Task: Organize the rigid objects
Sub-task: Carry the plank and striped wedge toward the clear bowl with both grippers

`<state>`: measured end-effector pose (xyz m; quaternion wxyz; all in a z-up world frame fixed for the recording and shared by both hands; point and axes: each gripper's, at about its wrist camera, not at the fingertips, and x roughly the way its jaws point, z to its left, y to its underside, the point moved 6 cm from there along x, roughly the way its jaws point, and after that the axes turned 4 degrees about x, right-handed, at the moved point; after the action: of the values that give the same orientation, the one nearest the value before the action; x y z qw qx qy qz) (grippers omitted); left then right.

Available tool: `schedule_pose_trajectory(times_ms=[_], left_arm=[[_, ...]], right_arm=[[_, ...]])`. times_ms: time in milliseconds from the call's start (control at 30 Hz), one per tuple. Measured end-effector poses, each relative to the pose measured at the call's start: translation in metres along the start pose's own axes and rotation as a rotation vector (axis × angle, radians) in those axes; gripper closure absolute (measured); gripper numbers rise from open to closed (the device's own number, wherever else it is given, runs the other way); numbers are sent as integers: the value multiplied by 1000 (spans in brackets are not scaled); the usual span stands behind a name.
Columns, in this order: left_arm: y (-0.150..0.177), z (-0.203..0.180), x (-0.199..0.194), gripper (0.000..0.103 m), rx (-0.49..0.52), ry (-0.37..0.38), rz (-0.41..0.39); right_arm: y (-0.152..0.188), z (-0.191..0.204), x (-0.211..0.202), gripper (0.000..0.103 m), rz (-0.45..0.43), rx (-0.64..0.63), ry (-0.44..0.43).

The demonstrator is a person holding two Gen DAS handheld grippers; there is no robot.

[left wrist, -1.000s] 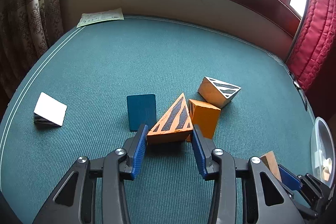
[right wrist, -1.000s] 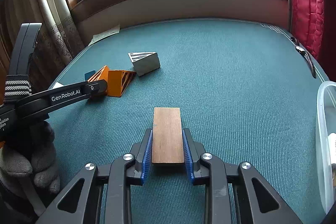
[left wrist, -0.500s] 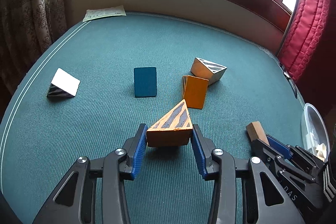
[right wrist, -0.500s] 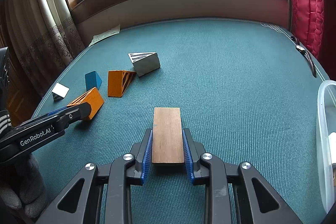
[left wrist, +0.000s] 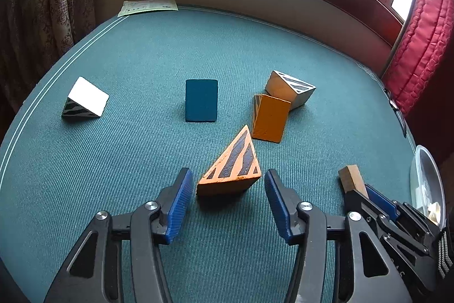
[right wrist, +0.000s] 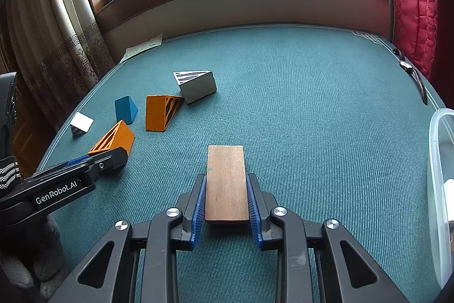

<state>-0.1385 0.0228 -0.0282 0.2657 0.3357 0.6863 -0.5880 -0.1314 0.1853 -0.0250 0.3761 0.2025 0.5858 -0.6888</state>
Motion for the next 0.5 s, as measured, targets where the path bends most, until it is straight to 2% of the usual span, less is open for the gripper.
schedule_pose_trajectory(times_ms=[233, 333, 500], left_arm=[[-4, -2, 6, 44, 14, -25, -13], [-3, -4, 6, 59, 40, -33, -19], [1, -9, 3, 61, 70, -39, -36]], right_arm=[[0, 0, 0, 74, 0, 0, 1], [0, 0, 0, 74, 0, 0, 0], [0, 1, 0, 74, 0, -3, 4]])
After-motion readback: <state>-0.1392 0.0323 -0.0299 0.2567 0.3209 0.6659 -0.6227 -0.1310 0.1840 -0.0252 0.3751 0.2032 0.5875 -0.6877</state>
